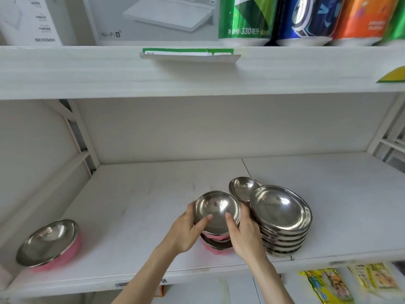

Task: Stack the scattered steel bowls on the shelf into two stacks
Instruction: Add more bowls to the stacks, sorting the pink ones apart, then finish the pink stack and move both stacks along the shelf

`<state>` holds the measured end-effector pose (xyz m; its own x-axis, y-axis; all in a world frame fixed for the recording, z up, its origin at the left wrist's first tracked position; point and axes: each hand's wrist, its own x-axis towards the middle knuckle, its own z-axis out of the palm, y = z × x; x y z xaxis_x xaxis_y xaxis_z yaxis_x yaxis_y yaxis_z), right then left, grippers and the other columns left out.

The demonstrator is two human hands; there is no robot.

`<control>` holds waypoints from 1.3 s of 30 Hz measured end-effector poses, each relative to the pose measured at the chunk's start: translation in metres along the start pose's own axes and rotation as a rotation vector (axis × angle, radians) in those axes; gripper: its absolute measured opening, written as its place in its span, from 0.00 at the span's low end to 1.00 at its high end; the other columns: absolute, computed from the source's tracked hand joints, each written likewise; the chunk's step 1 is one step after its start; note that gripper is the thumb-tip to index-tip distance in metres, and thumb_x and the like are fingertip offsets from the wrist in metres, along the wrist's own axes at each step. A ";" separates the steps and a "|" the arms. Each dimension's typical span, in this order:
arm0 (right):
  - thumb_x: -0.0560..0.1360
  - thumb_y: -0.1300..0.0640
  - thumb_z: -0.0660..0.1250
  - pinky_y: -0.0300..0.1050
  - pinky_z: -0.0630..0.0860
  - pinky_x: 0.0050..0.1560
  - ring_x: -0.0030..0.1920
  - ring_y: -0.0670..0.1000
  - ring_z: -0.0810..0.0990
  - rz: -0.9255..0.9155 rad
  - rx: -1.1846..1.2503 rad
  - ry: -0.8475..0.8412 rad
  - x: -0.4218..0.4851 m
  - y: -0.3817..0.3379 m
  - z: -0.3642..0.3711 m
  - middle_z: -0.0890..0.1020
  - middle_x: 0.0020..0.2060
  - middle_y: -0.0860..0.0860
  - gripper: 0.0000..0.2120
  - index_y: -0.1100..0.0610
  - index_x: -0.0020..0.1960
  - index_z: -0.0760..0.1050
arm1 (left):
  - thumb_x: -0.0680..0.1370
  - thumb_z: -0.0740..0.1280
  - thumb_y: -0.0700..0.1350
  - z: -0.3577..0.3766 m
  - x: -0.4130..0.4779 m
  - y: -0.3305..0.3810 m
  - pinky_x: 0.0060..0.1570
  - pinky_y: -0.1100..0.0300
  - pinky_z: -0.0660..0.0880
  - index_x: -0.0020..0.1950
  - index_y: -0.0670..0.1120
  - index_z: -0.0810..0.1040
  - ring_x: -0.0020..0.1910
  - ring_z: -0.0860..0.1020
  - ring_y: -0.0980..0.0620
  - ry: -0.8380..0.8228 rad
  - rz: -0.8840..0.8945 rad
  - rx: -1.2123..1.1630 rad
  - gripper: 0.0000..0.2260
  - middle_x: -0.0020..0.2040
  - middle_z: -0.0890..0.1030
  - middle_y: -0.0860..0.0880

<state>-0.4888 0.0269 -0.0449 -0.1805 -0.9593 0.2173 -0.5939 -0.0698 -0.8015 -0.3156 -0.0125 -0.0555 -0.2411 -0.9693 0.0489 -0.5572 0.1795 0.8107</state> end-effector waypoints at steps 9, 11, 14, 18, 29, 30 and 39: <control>0.78 0.47 0.58 0.43 0.67 0.47 0.57 0.56 0.78 0.115 -0.049 -0.016 -0.008 0.002 0.003 0.80 0.56 0.53 0.22 0.53 0.69 0.63 | 0.77 0.61 0.61 0.006 -0.004 -0.001 0.54 0.60 0.75 0.71 0.50 0.63 0.53 0.78 0.53 -0.038 -0.023 0.046 0.26 0.55 0.79 0.53; 0.78 0.46 0.57 0.44 0.69 0.45 0.54 0.56 0.79 0.130 -0.082 -0.010 -0.010 0.003 0.004 0.81 0.53 0.53 0.23 0.53 0.70 0.62 | 0.78 0.61 0.61 0.008 -0.003 -0.001 0.53 0.60 0.74 0.70 0.49 0.63 0.53 0.78 0.51 -0.043 -0.037 0.081 0.26 0.55 0.80 0.51; 0.78 0.44 0.56 0.46 0.69 0.41 0.52 0.58 0.80 0.163 -0.152 -0.013 -0.011 0.000 0.005 0.82 0.51 0.56 0.23 0.55 0.69 0.60 | 0.77 0.60 0.63 0.010 -0.003 -0.005 0.53 0.57 0.75 0.70 0.48 0.64 0.53 0.78 0.50 -0.071 -0.073 0.131 0.27 0.55 0.80 0.49; 0.78 0.42 0.55 0.47 0.70 0.42 0.53 0.60 0.80 0.245 -0.182 -0.046 -0.011 -0.003 0.002 0.81 0.52 0.59 0.25 0.59 0.67 0.63 | 0.77 0.58 0.63 0.014 -0.006 -0.006 0.56 0.55 0.75 0.71 0.49 0.64 0.54 0.78 0.49 -0.087 -0.074 0.150 0.28 0.56 0.81 0.49; 0.77 0.41 0.56 0.49 0.72 0.45 0.56 0.59 0.78 0.197 -0.304 0.015 -0.034 -0.005 -0.015 0.81 0.54 0.57 0.24 0.59 0.64 0.69 | 0.76 0.50 0.69 -0.013 -0.041 -0.015 0.58 0.50 0.73 0.77 0.52 0.56 0.63 0.72 0.47 0.035 -0.014 0.597 0.34 0.64 0.74 0.48; 0.77 0.41 0.56 0.50 0.73 0.46 0.56 0.59 0.78 0.184 -0.326 0.033 -0.038 -0.006 -0.015 0.81 0.55 0.56 0.25 0.57 0.65 0.68 | 0.75 0.48 0.69 -0.020 -0.049 -0.017 0.57 0.51 0.73 0.77 0.51 0.55 0.62 0.72 0.47 0.050 -0.004 0.668 0.35 0.64 0.73 0.49; 0.69 0.49 0.70 0.57 0.76 0.46 0.49 0.64 0.79 -0.020 -0.615 0.236 -0.087 -0.037 0.004 0.82 0.47 0.63 0.26 0.64 0.61 0.73 | 0.73 0.55 0.65 -0.104 -0.134 -0.059 0.39 0.50 0.80 0.64 0.46 0.77 0.47 0.82 0.44 0.247 0.037 0.941 0.30 0.52 0.83 0.46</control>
<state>-0.4485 0.1120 -0.0366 -0.2900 -0.8689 0.4011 -0.9260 0.1489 -0.3468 -0.1676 0.0895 -0.0492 -0.1573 -0.9491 0.2728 -0.9858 0.1672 0.0135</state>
